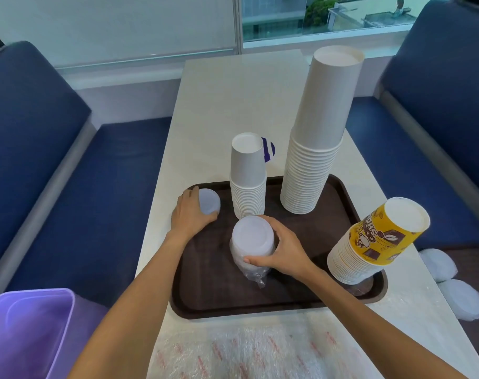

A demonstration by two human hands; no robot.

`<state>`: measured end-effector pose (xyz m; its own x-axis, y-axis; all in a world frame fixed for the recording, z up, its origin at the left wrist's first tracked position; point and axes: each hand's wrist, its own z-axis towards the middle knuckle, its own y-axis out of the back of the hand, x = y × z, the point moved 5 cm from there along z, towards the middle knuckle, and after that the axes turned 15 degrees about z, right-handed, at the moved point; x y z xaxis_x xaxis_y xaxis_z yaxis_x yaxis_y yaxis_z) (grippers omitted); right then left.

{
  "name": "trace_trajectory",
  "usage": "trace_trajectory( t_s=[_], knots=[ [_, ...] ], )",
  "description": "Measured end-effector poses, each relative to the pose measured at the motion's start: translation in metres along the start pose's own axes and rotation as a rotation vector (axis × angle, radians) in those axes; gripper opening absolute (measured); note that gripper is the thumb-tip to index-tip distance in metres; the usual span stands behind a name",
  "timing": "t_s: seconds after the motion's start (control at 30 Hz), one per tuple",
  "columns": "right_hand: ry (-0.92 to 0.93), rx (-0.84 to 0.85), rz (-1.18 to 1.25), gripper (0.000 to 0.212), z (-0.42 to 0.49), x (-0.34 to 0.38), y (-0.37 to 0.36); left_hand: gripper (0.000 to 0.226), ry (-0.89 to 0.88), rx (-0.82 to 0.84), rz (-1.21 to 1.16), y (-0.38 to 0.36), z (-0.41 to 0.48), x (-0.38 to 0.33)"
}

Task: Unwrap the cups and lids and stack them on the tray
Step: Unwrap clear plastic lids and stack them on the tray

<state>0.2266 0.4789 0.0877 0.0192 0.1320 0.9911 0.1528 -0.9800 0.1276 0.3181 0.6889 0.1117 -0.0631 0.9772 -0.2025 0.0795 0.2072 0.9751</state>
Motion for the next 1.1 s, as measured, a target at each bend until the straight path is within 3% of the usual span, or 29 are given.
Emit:
trace_trajectory(
  t_s=[0.37,0.7,0.93,1.1],
  knots=[
    [-0.027,0.043,-0.04,0.082,0.002,-0.002,0.002,0.081,0.037,0.038,-0.004,-0.004,0.013,0.005],
    [-0.044,0.028,-0.039,0.082,0.0,-0.005,0.003,0.092,0.014,0.084,-0.092,-0.013,0.015,0.007],
    [-0.038,0.016,-0.013,0.074,-0.001,-0.002,0.003,0.113,0.032,0.108,-0.085,-0.015,0.015,0.006],
    [-0.018,0.027,0.046,0.088,-0.004,0.001,-0.001,0.099,0.031,0.033,-0.141,-0.014,0.013,0.004]
  ],
)
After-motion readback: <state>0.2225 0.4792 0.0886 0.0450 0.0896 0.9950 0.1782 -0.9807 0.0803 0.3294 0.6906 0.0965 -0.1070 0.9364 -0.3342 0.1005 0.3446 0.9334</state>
